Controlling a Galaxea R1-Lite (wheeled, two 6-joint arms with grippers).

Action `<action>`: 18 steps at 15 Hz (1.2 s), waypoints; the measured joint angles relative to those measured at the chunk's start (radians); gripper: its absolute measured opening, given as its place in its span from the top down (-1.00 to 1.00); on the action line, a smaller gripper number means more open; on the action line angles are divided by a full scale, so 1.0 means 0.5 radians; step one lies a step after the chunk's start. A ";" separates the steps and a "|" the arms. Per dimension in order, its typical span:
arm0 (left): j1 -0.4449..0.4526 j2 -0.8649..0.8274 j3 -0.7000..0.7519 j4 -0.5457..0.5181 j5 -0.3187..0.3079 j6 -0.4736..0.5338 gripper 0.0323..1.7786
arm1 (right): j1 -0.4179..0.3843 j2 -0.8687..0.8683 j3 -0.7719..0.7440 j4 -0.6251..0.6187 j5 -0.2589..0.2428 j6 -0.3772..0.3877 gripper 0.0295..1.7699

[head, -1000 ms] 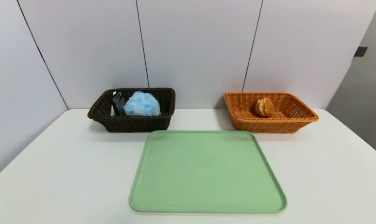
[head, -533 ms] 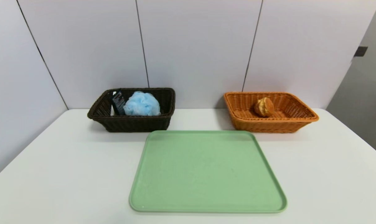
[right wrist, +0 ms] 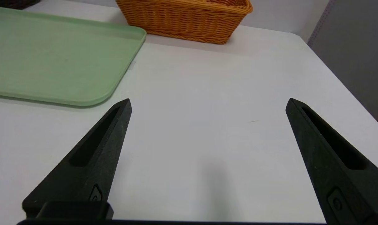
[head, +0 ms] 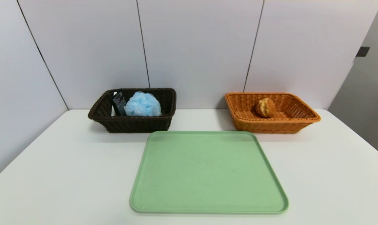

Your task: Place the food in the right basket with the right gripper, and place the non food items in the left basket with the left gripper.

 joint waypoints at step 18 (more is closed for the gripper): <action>-0.002 0.001 0.000 0.103 -0.013 0.181 -0.90 | 0.000 0.000 0.003 -0.001 -0.102 0.269 -0.92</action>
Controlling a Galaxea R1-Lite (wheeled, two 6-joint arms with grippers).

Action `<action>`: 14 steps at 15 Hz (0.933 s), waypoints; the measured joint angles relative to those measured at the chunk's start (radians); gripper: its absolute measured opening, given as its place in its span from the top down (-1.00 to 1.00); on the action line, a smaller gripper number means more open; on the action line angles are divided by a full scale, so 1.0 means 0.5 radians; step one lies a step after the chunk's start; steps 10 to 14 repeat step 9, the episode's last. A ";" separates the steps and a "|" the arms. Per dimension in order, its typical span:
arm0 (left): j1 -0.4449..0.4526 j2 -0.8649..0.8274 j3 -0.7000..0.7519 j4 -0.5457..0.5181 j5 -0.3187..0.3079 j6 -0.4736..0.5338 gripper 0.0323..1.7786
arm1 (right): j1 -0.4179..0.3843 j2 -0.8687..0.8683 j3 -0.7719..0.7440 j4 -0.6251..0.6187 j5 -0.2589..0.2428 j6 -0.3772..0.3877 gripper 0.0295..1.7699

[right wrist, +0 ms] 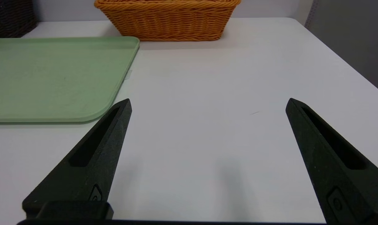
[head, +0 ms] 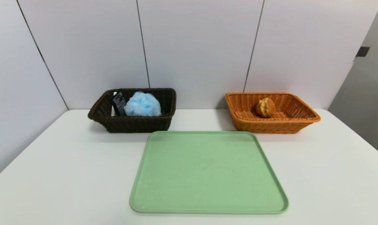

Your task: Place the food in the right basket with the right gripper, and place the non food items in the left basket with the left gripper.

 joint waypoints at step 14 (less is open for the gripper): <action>0.001 0.000 0.000 0.000 -0.001 -0.002 -0.90 | 0.000 0.000 -0.001 -0.002 -0.013 0.005 -0.92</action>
